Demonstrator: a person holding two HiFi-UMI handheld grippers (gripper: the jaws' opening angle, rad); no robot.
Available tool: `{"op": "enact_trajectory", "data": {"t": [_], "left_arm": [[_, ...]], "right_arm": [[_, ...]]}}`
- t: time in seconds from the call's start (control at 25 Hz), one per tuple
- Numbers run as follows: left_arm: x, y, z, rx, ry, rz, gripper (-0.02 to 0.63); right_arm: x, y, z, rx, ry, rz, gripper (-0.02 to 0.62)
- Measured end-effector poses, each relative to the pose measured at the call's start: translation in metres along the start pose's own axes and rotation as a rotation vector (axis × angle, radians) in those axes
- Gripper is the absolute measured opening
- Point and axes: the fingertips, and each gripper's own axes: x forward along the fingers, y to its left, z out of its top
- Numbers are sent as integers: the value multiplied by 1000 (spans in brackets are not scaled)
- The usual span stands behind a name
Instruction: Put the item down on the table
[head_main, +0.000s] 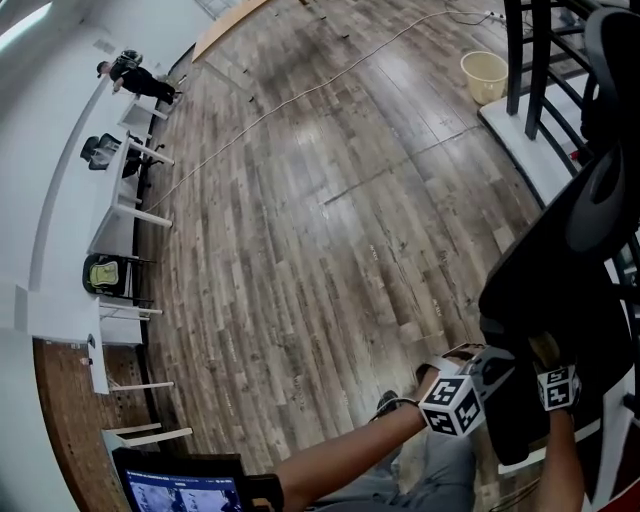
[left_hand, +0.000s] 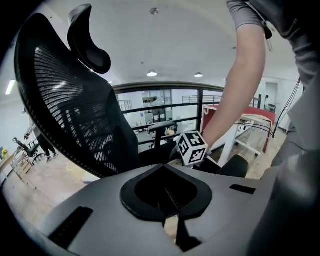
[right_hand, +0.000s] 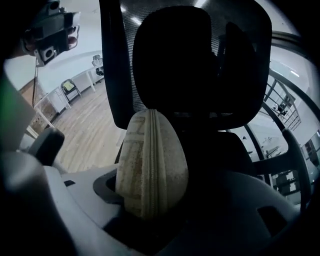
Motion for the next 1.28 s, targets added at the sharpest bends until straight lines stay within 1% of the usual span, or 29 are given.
{"op": "enact_trajectory", "data": {"t": [0.28, 0.4, 0.52, 0.68, 0.92, 1.04, 1.16, 1.28], "left_arm": [[-3, 7, -20, -24, -2, 26, 2], [-5, 8, -29, -25, -4, 32, 2], [-11, 7, -32, -29, 1, 39, 2], [-5, 14, -47, -33, 10, 42, 2], [6, 12, -59, -36, 13, 30, 2], [10, 11, -66, -42, 21, 25, 2], [13, 10, -70, -46, 27, 20, 2], [13, 7, -66, -42, 26, 14, 2]], "right_arm": [[41, 0, -7, 7, 50, 19, 305], [63, -5, -16, 16, 67, 7, 305], [69, -8, -23, 31, 90, -13, 305], [89, -18, -34, 76, 129, -30, 305], [109, -22, -39, 76, 135, -16, 305], [116, -22, -37, 94, 129, 16, 305], [116, -24, -37, 97, 129, 38, 305], [107, -27, -31, 98, 114, 35, 306]]}}
